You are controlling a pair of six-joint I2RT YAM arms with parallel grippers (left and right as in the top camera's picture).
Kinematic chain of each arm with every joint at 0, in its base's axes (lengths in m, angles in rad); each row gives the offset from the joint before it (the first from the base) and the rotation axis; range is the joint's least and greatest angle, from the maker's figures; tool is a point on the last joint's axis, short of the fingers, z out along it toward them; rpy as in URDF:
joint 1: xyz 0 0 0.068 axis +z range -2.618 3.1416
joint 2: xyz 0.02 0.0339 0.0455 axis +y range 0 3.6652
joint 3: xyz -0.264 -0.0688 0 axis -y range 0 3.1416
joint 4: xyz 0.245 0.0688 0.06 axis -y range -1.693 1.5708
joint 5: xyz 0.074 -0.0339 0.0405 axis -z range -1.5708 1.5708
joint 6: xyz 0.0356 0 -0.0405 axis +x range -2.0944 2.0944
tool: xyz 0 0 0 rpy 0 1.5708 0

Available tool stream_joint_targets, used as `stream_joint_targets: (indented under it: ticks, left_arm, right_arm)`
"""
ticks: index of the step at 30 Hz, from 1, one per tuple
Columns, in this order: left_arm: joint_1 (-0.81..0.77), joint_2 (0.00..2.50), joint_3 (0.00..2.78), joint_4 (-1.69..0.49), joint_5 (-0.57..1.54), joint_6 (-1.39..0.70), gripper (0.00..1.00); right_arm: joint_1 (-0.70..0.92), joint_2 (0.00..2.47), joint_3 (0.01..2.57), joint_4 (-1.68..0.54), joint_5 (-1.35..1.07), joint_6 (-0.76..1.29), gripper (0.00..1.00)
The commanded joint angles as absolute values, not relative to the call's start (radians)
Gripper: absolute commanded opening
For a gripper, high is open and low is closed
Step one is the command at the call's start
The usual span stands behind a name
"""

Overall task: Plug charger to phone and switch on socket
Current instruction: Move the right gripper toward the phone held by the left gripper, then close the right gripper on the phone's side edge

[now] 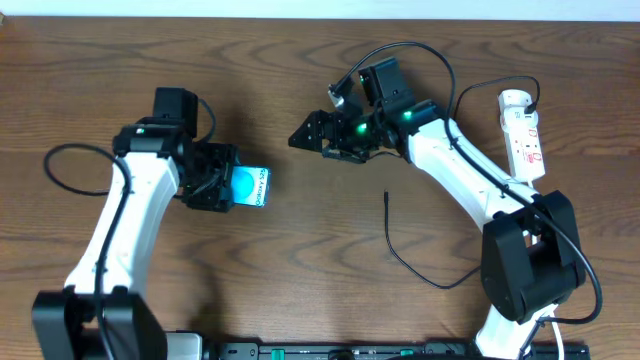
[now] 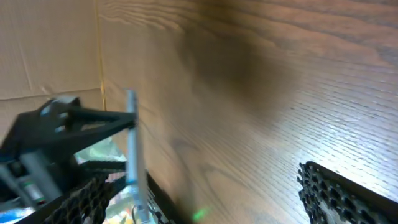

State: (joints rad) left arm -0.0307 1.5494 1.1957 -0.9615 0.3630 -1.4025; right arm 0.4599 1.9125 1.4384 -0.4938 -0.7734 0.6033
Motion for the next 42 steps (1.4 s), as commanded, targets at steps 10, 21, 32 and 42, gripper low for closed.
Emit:
stream_joint_targets:
  ticks: [10, 21, 32, 42]
  left_arm:
    - [-0.028, 1.601, 1.206, -0.952, 0.435, -1.439, 0.07]
    - [-0.028, 1.601, 1.206, -0.929, 0.464, -1.487, 0.07]
    - [-0.028, 1.601, 1.206, -0.910, 0.518, -1.565, 0.07]
    - [-0.028, 1.601, 1.206, -0.896, 0.543, -1.618, 0.07]
  right_arm:
    - [0.492, 1.909, 1.458, -0.423, -0.892, 0.618, 0.95]
    - [0.557, 1.909, 1.458, -0.381, -0.896, 0.624, 0.94]
    - [0.592, 1.909, 1.458, -0.378, -0.864, 0.624, 0.94]
    - [0.642, 1.909, 1.458, -0.378, -0.816, 0.628, 0.94]
